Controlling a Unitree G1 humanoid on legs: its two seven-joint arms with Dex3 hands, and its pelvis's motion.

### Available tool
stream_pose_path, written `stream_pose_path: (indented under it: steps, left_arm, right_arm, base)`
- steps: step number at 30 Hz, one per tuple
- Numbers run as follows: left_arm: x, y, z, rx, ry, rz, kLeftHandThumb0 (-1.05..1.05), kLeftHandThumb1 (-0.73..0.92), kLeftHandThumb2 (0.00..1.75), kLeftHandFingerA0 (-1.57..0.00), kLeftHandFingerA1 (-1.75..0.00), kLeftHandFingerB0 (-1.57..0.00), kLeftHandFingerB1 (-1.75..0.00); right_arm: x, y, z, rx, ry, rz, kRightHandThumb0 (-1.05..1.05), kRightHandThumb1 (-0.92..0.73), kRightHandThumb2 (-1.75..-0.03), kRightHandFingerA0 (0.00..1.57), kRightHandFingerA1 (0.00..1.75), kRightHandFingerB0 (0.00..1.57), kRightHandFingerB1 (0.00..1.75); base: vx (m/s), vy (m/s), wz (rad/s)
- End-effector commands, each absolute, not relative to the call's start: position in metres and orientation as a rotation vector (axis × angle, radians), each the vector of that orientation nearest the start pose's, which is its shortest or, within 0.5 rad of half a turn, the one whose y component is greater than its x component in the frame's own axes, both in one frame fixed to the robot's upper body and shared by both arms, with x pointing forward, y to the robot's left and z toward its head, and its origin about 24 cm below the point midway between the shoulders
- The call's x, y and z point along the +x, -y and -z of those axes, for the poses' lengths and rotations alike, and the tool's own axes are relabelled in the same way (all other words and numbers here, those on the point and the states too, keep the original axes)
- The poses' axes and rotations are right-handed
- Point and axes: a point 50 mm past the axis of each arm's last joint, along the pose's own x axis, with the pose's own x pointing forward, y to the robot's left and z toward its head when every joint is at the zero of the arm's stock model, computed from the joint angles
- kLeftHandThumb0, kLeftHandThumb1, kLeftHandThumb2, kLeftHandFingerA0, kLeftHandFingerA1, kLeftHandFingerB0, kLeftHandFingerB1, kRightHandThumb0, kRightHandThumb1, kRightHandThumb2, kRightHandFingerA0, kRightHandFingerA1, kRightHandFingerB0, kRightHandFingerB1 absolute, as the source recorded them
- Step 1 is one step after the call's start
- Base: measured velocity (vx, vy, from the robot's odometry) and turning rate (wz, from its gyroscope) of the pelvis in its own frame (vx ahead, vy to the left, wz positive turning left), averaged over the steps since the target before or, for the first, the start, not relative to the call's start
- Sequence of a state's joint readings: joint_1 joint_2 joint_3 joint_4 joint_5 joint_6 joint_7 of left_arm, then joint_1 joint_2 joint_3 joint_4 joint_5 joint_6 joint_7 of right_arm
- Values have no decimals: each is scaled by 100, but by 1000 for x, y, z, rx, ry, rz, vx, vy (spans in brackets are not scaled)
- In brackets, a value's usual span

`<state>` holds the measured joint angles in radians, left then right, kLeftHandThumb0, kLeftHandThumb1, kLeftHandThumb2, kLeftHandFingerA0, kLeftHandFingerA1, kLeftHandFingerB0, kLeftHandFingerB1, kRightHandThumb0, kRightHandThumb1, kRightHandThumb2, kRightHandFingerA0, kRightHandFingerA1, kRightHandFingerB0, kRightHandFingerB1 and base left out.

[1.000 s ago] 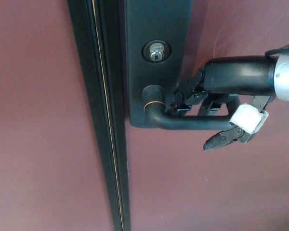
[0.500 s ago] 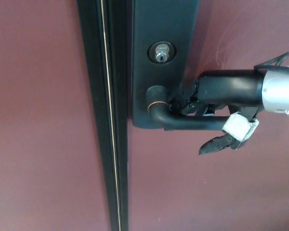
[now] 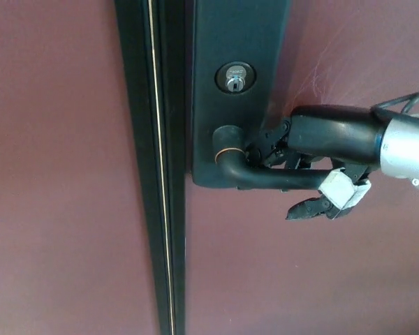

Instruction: The robot walks towards the door handle and put its right hand on it and twist the handle

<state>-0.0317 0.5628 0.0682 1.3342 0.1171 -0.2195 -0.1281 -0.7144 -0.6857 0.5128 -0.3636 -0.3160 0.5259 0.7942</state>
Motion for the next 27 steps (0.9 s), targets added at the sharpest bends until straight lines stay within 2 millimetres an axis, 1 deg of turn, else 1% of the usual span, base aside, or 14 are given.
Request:
stream_pose_path:
  steps: [1,14,15,17,18,19,22,24,26,27]
  left_arm:
    - [93,-360,105,484,-1105,-166,-31,60,59,-75,-50,-58,-43]
    - [92,-361,104,482,-1103,-165,-31,60,59,-75,-50,-59,-44]
    - [92,-361,104,476,-1103,-167,-31,60,59,-76,-50,-59,-44]
    - [92,-361,104,474,-1103,-167,-31,60,59,-76,-50,-59,-44]
    - [92,-361,104,484,-1107,-160,-31,60,59,-76,-50,-59,-44]
    - [92,-361,104,487,-1111,-160,-31,60,59,-76,-50,-59,-44]
    - [92,-361,104,485,-1113,-159,-31,60,59,-76,-50,-59,-44]
    - [92,-361,104,493,-1111,-153,-31,60,59,-76,-50,-59,-44]
    - [92,-361,104,493,-1111,-153,-31,60,59,-76,-50,-59,-44]
    - [93,-362,103,488,-1109,-153,-31,60,59,-76,-50,-59,-44]
  right_arm:
    - [288,106,-173,-1195,-74,-877,-13,-54,-56,99,66,80,55]
    - [287,106,-178,-1185,-49,-868,-12,-54,-56,98,66,76,54]
    - [286,106,-178,-1188,-43,-872,-15,-54,-58,93,64,70,53]
    - [286,106,-178,-1189,-40,-873,-15,-54,-58,93,64,70,53]
    - [289,108,-187,-1252,-95,-917,-42,-48,-63,16,37,17,32]
    - [291,108,-190,-1263,-115,-927,-29,-35,-89,2,49,0,45]
    - [295,110,-203,-1277,-147,-935,-34,-26,-86,2,48,0,45]
    - [295,112,-213,-1268,-150,-929,-34,-25,-86,2,48,0,45]
    - [296,111,-214,-1268,-154,-931,-34,-25,-86,2,48,0,45]
    - [295,113,-229,-1264,-135,-917,-35,-24,-86,2,48,0,45]
  base:
    - [0,0,0]
    - [0,0,0]
    - [0,0,0]
    - [0,0,0]
    - [0,0,0]
    - [0,0,0]
    - [0,0,0]
    - [0,0,0]
    - [0,0,0]
    - [0,0,0]
